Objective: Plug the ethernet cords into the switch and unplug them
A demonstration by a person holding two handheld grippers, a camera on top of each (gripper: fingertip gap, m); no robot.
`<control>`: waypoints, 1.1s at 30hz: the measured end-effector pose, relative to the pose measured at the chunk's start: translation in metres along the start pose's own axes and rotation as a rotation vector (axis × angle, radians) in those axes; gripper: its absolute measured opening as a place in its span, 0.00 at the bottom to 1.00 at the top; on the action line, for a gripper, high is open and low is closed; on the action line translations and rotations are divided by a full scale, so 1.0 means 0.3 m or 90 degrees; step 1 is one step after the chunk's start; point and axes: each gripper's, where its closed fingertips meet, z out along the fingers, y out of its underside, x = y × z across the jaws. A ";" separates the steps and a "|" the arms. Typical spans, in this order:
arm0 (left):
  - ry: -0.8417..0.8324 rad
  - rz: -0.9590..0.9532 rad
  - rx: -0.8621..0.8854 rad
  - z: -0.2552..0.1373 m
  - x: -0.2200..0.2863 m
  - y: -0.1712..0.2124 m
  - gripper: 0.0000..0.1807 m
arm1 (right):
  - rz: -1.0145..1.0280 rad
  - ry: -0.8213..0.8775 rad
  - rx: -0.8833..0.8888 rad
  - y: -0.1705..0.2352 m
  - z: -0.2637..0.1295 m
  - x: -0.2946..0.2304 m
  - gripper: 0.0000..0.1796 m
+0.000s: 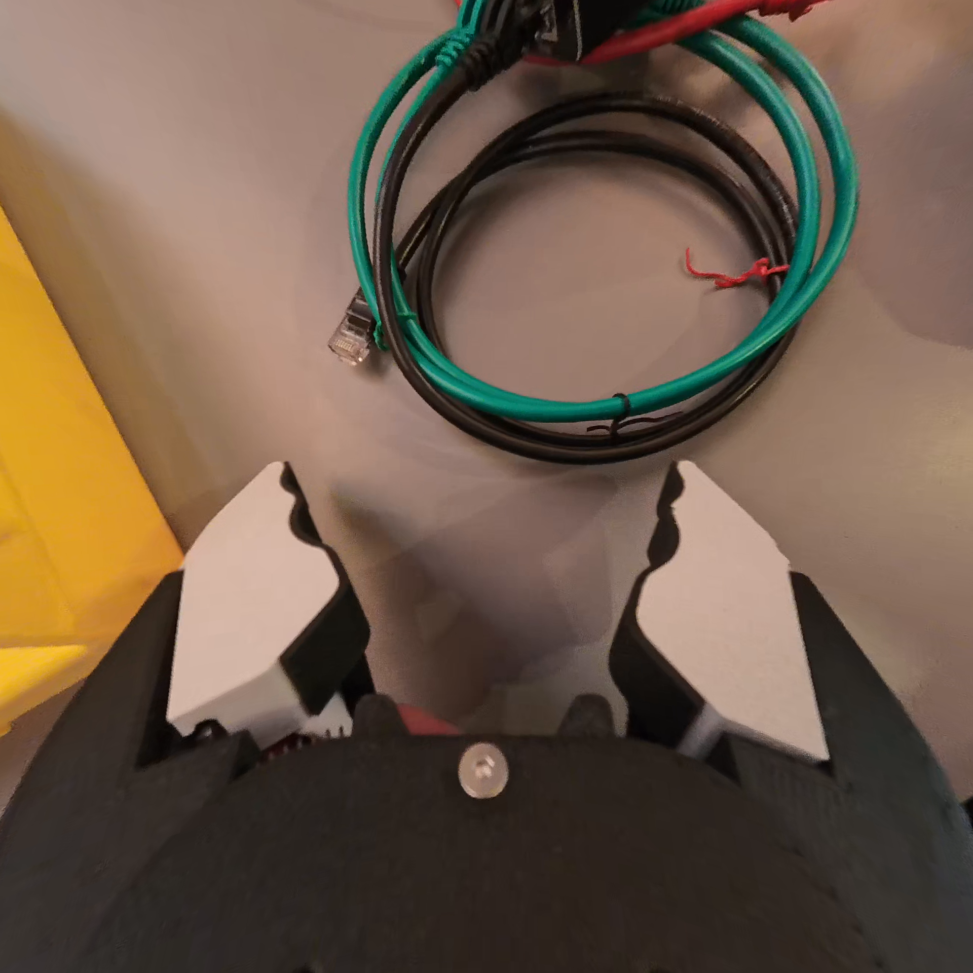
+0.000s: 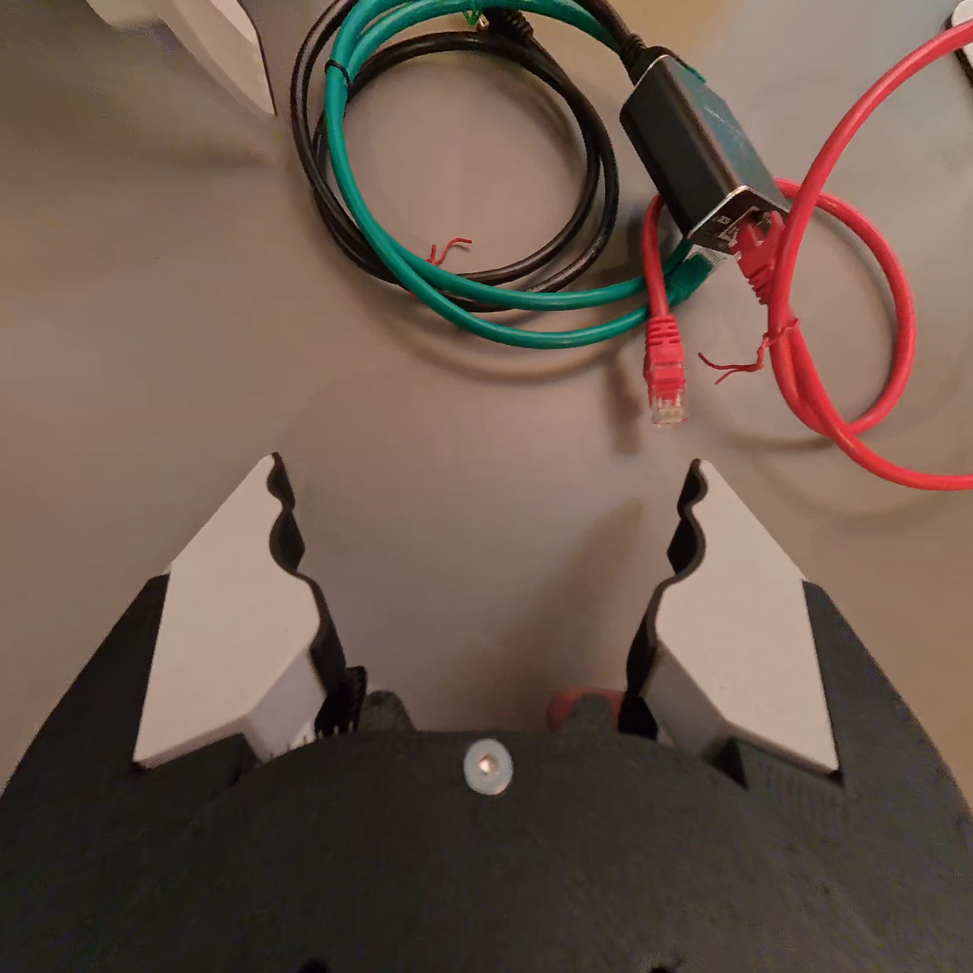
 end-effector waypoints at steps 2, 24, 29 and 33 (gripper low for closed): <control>0.010 0.005 0.008 -0.008 0.006 -0.005 0.65 | 0.002 0.008 -0.001 -0.001 -0.003 0.012 0.76; -0.002 0.101 0.080 -0.012 0.049 -0.136 0.69 | -0.052 0.043 0.059 -0.090 -0.036 0.056 0.57; 0.025 0.097 0.053 -0.015 0.057 -0.079 0.64 | -0.040 0.021 0.042 -0.056 -0.052 0.040 0.63; 0.012 0.047 0.019 0.044 0.039 -0.003 0.66 | 0.003 -0.033 0.012 0.011 -0.012 0.013 0.80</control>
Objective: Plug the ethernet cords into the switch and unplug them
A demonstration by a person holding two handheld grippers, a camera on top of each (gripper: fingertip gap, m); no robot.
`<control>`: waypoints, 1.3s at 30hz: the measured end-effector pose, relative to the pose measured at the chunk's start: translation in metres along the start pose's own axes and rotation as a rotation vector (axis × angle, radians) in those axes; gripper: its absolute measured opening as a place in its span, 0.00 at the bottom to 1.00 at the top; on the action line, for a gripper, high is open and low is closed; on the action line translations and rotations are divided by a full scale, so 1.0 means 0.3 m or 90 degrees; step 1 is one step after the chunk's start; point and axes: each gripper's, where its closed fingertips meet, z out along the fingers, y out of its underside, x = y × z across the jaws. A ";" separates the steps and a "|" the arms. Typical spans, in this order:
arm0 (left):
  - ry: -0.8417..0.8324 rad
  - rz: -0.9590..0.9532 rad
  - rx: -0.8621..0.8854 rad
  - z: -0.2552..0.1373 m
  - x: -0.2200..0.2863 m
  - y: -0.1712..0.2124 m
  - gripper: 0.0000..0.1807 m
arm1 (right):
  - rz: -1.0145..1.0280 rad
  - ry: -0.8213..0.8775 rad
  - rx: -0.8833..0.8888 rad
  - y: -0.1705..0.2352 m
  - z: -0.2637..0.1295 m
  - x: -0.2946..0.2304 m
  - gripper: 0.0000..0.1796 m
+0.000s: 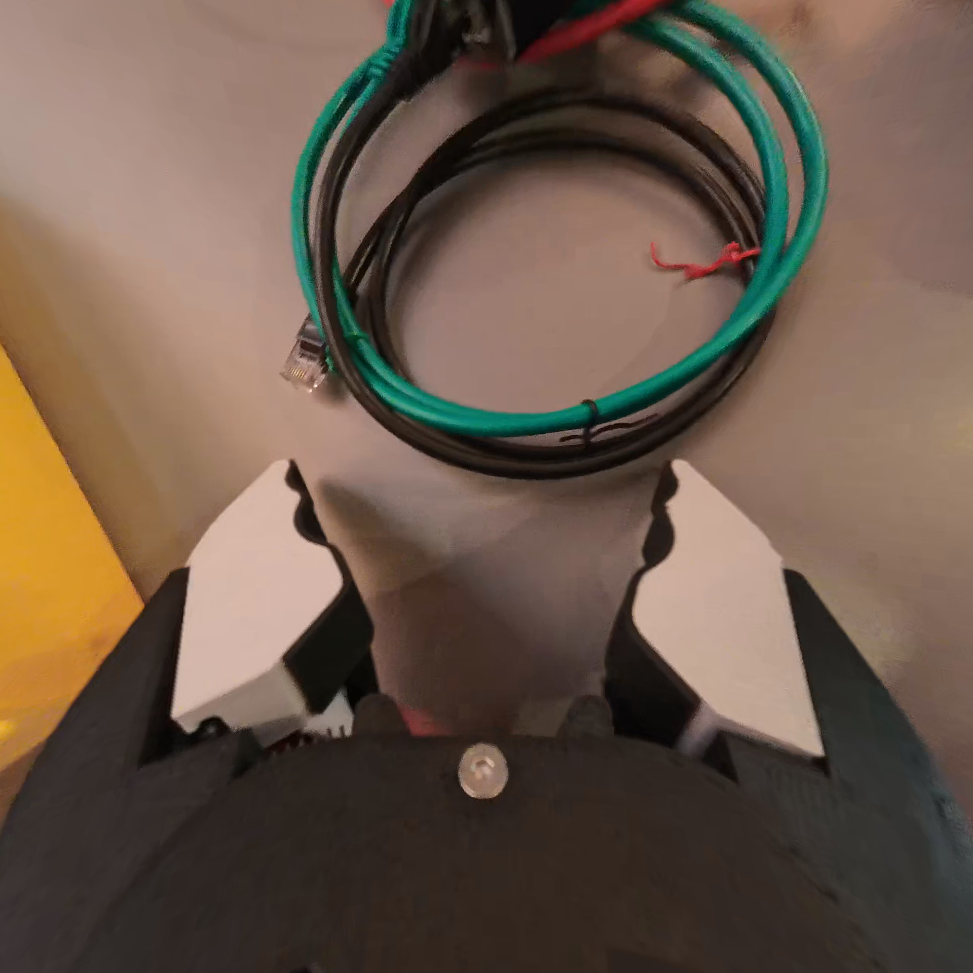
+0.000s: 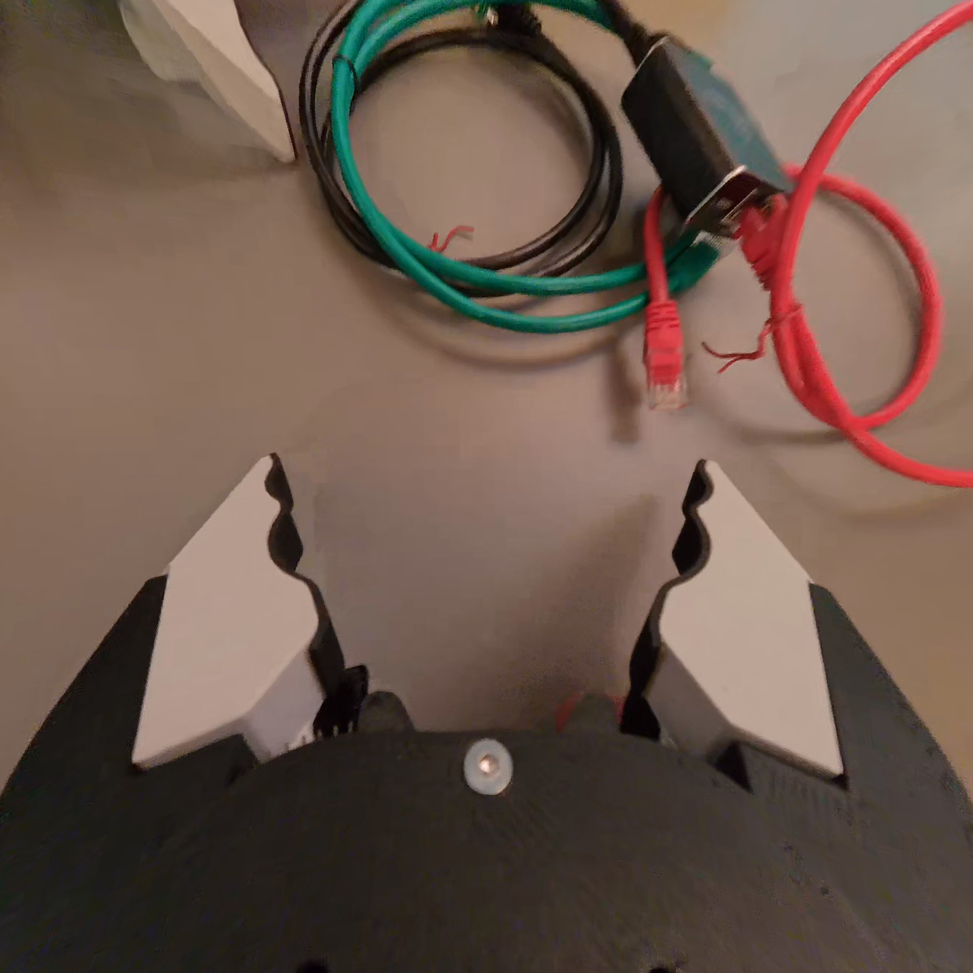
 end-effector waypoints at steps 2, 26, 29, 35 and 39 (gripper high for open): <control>0.006 -0.019 -0.001 0.004 -0.001 0.001 0.62 | -0.008 -0.003 -0.003 0.004 0.010 -0.006 0.79; -0.022 -0.059 0.023 -0.042 -0.059 -0.012 0.76 | -0.025 -0.016 0.023 -0.009 0.007 -0.027 0.70; -0.009 -0.043 0.014 -0.054 -0.055 -0.023 0.72 | -0.025 -0.016 0.024 -0.010 0.007 -0.024 0.69; 0.011 -0.059 -0.026 -0.011 -0.039 0.044 0.66 | -0.027 -0.018 0.024 -0.013 0.010 -0.023 0.68; 0.010 -0.056 -0.028 -0.004 -0.045 0.042 0.68 | -0.027 -0.022 0.023 -0.014 0.011 -0.024 0.68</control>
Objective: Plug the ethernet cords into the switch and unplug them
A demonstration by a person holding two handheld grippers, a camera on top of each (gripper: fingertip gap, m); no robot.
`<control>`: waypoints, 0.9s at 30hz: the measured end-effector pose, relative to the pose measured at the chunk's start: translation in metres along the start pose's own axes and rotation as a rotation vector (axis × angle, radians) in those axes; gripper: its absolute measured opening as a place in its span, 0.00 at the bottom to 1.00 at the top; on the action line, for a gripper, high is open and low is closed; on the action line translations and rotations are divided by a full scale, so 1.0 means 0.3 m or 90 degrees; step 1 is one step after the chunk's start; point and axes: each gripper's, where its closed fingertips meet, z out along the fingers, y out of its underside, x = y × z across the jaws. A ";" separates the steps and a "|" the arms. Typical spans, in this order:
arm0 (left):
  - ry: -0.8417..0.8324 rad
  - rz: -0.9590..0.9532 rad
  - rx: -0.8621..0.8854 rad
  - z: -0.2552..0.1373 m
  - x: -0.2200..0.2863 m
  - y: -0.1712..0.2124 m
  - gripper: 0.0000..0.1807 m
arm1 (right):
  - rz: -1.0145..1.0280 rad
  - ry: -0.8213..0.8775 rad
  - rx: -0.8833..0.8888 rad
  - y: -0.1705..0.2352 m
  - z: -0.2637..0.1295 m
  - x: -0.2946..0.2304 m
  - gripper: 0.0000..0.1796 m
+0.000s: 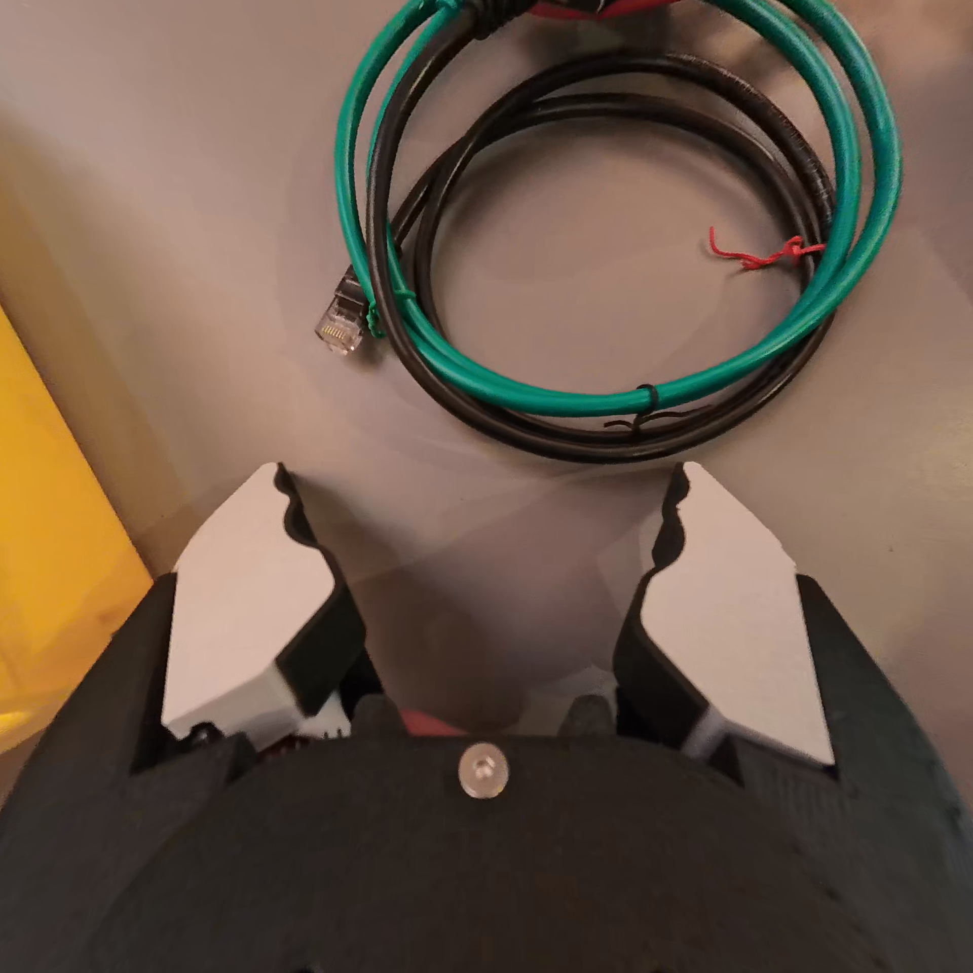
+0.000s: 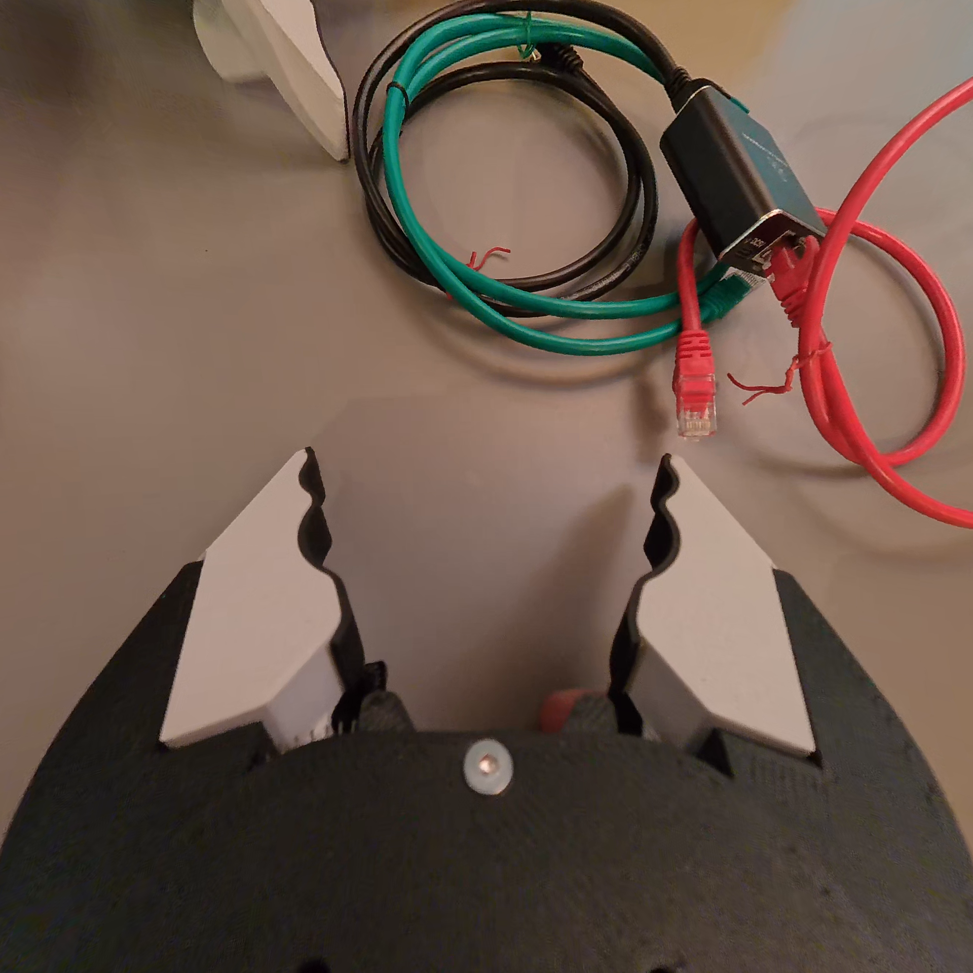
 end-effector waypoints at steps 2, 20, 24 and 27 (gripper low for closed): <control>-0.006 -0.009 0.001 0.003 -0.009 -0.003 0.68 | -0.001 -0.001 0.000 -0.001 0.001 0.000 0.68; -0.051 -0.074 -0.006 0.019 -0.027 0.003 0.80 | 0.013 -0.019 -0.015 0.006 0.012 -0.011 0.76; -0.064 -0.094 -0.028 0.013 -0.036 0.013 0.81 | 0.013 -0.022 -0.015 0.007 0.012 -0.013 0.76; -0.076 -0.106 -0.009 0.009 -0.042 0.017 0.81 | 0.012 -0.023 -0.015 0.007 0.012 -0.015 0.76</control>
